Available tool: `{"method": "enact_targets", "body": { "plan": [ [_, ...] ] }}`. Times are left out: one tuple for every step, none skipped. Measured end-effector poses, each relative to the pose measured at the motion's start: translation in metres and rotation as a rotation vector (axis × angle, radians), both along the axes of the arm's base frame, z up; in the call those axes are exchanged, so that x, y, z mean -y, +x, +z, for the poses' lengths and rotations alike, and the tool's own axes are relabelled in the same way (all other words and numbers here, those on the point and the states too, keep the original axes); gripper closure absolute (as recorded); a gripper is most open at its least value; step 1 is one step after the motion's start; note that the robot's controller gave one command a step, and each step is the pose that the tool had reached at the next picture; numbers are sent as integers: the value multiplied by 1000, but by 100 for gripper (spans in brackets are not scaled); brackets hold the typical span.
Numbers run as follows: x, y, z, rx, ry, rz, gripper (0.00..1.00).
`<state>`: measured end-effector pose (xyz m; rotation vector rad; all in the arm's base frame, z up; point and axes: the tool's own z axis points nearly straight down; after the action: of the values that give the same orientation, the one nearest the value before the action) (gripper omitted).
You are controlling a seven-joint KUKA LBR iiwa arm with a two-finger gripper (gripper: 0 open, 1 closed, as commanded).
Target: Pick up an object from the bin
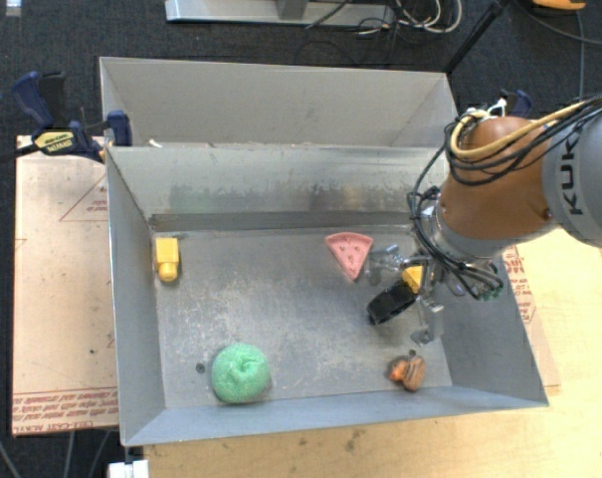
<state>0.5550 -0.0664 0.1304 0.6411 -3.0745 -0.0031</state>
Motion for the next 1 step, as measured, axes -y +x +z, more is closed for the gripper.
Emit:
{"method": "enact_targets", "body": {
  "plan": [
    [12, 3, 2, 4, 0, -112, 0]
  ]
}}
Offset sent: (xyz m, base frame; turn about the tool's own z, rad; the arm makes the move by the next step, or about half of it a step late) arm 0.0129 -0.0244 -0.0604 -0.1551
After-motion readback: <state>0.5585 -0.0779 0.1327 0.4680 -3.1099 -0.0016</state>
